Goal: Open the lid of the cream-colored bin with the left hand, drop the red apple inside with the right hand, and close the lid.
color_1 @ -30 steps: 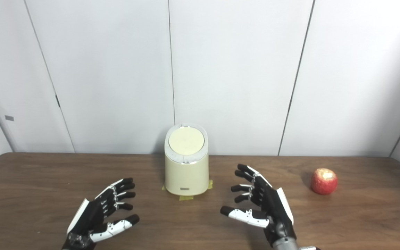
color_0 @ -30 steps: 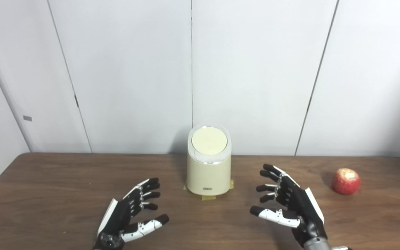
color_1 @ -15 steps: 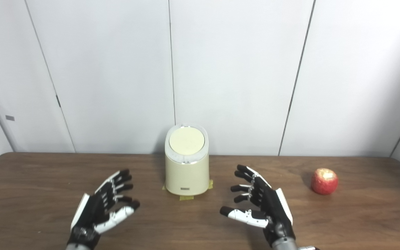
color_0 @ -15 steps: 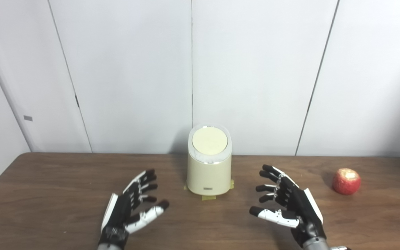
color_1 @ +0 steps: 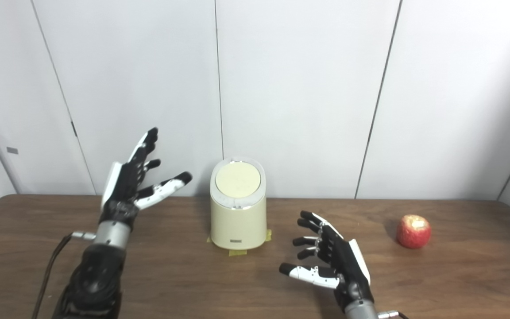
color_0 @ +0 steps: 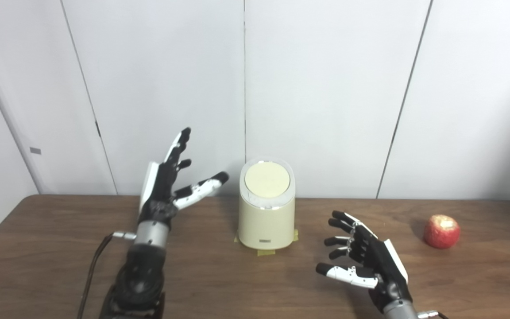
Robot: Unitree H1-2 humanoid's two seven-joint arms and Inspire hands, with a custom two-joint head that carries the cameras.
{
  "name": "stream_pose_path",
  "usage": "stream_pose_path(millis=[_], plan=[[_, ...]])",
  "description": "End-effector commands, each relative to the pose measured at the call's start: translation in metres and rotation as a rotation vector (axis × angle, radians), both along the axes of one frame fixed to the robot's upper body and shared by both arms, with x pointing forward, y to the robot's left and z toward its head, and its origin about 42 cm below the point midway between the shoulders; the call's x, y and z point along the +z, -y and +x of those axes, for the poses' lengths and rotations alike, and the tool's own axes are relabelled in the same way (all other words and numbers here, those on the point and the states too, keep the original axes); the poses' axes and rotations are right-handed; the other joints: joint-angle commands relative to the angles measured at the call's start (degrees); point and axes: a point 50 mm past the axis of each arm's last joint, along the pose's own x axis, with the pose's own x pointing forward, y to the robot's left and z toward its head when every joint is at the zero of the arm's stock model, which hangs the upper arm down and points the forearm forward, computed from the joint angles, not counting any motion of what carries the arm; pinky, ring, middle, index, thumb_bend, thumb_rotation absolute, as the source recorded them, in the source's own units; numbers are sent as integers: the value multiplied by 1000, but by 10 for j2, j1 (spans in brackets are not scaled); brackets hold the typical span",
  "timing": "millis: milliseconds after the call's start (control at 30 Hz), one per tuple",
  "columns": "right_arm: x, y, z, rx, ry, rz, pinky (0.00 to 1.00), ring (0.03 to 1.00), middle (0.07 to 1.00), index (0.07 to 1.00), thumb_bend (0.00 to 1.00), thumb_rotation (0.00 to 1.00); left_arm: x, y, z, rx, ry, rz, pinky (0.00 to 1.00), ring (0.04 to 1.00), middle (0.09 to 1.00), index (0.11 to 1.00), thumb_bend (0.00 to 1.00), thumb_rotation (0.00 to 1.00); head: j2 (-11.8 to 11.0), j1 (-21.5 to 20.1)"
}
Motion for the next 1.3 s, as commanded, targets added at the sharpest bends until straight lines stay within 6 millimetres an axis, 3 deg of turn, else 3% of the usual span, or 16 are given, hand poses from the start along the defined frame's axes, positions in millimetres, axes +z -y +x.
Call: stream_pose_path(millis=[0, 167, 367, 633, 733, 1033, 1267], plan=[[23, -3, 8, 13, 108, 2, 495, 639, 800, 802, 811, 136, 28, 9, 15, 3, 73, 22, 911, 999, 999, 1000, 870, 318, 0, 1], [22, -4, 7, 11, 105, 27, 524, 651, 805, 804, 804, 117, 37, 21, 32, 25, 62, 86, 994, 1000, 1000, 1000, 919, 348, 1, -1], [24, -4, 7, 5, 113, 4, 504, 642, 798, 804, 804, 137, 45, 35, 50, 48, 66, 181, 867, 1000, 1000, 1000, 957, 360, 1, -4], [24, -5, 7, -1, 112, 5, 501, 638, 795, 802, 791, 120, 46, 50, 63, 59, 67, 255, 863, 1000, 1000, 1000, 974, 244, 3, -7], [25, -6, 7, -3, 115, 6, 510, 641, 795, 801, 791, 123, 46, 55, 66, 58, 57, 284, 863, 1000, 1000, 1000, 969, 244, 4, -7], [27, -11, 6, -8, 117, 5, 509, 647, 798, 803, 795, 145, 30, 73, 68, 58, 27, 361, 887, 1000, 1000, 1000, 934, 229, 7, -16], [28, -13, 5, -9, 117, 24, 508, 646, 802, 803, 794, 142, 20, 78, 73, 87, 17, 444, 915, 1000, 1000, 1000, 960, 213, 9, -20]])
